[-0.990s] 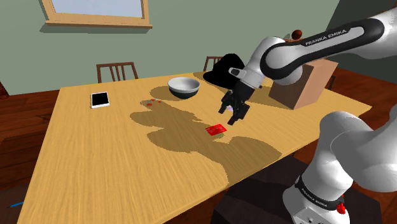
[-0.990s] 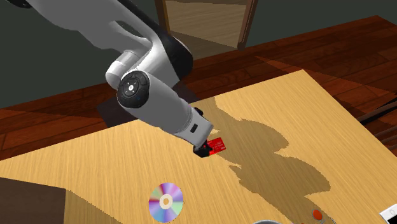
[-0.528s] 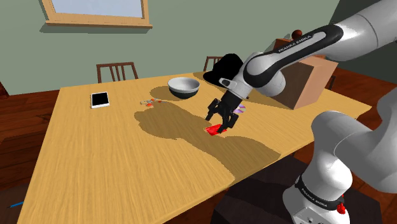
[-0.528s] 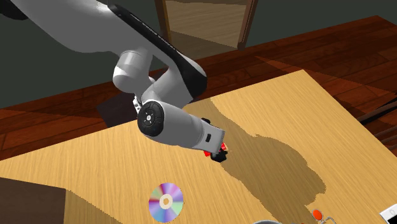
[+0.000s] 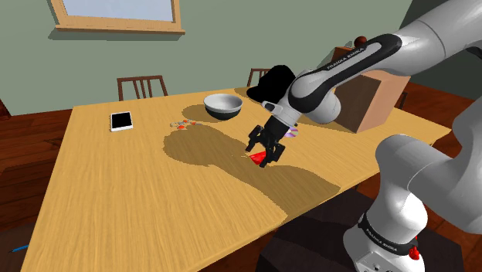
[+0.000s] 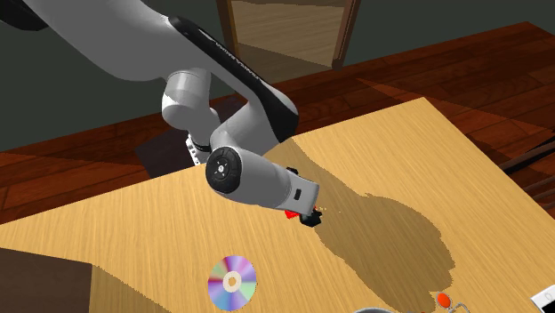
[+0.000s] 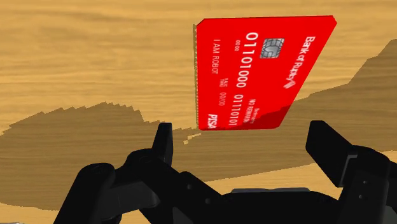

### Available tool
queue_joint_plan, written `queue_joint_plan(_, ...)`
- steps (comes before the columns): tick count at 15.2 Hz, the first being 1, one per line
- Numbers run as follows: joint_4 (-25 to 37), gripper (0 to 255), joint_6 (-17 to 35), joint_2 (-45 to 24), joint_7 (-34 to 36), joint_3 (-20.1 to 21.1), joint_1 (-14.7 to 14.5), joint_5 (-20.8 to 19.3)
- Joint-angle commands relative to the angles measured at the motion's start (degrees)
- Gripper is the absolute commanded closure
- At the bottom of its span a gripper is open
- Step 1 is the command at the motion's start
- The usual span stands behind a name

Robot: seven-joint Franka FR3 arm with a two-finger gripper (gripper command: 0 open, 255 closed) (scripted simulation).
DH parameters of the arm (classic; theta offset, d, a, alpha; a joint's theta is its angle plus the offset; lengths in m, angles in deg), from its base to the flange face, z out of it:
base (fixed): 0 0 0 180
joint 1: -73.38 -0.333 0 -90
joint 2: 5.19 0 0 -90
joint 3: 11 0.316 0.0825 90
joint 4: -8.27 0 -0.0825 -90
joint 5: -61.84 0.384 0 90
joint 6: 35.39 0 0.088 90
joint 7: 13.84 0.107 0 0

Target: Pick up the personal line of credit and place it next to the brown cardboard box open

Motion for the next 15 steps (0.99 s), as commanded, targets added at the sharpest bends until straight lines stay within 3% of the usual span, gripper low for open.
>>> queue_joint_plan(1,0.0,0,0.1,-0.1,-0.1,-0.1,-0.1,0.1)
queue_joint_plan(3,0.0,0,0.1,-0.1,-0.1,-0.1,-0.1,0.1)
queue_joint_plan(4,0.0,255,0.1,-0.1,-0.1,-0.1,-0.1,0.1)
queue_joint_plan(13,0.0,255,0.1,-0.1,-0.1,-0.1,-0.1,0.1)
queue_joint_plan(15,0.3,255,-1.5,1.0,1.8,2.3,2.3,-1.4)
